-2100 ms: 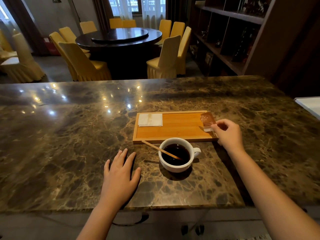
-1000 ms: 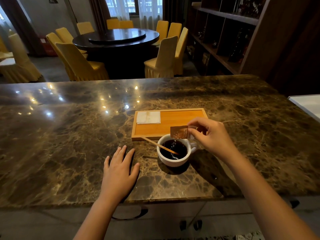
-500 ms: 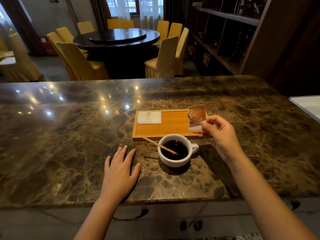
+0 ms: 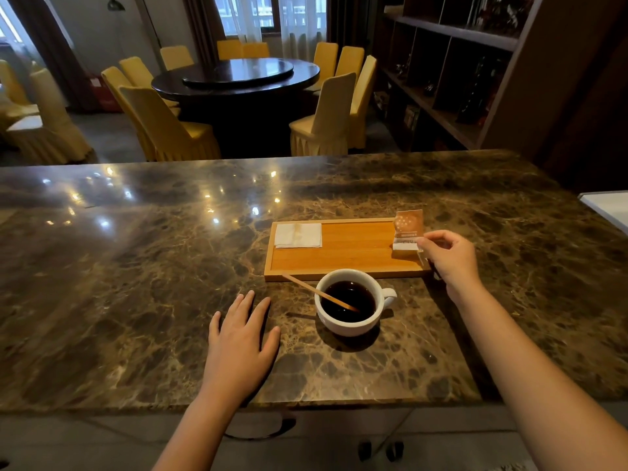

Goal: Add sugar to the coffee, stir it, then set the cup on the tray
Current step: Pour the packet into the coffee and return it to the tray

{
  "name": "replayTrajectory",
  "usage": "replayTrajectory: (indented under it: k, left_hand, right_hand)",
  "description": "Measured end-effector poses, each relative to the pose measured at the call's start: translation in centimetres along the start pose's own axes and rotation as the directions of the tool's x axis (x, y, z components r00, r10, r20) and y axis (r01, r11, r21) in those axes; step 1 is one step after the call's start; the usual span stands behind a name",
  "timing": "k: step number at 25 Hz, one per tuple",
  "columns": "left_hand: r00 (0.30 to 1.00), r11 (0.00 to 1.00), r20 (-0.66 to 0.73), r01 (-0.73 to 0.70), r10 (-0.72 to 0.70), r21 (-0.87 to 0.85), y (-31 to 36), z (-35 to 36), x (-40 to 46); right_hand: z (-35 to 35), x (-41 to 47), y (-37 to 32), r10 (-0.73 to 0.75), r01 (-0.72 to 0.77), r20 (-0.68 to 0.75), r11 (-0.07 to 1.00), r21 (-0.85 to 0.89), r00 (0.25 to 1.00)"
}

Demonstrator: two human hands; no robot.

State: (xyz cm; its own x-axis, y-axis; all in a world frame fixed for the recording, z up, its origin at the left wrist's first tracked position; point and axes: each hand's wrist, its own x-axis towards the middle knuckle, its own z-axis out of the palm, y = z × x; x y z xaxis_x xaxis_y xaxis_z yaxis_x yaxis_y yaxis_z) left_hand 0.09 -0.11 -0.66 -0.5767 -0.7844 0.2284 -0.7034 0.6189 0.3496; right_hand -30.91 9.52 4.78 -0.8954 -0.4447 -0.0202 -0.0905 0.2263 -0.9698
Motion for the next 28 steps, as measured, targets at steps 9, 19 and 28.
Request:
replayTrajectory:
  k: [9,19,28]
  left_hand:
    - [1.0,1.0,-0.003,0.003,-0.003,0.009,-0.1,0.0,0.0]
    - [1.0,1.0,-0.013,-0.001,0.001,0.002,0.0,-0.1,0.1]
    - [1.0,1.0,0.002,0.002,-0.003,0.012,0.0,-0.1,0.1]
  right_hand:
    - [1.6,1.6,1.0,-0.246,0.232,0.025,0.871,-0.434,0.969]
    - [0.3,0.2,2.0,-0.437,0.703,0.554,0.387,-0.596,0.709]
    - [0.7,2.1,1.7,-0.287,0.703,0.642,0.312,-0.638,0.711]
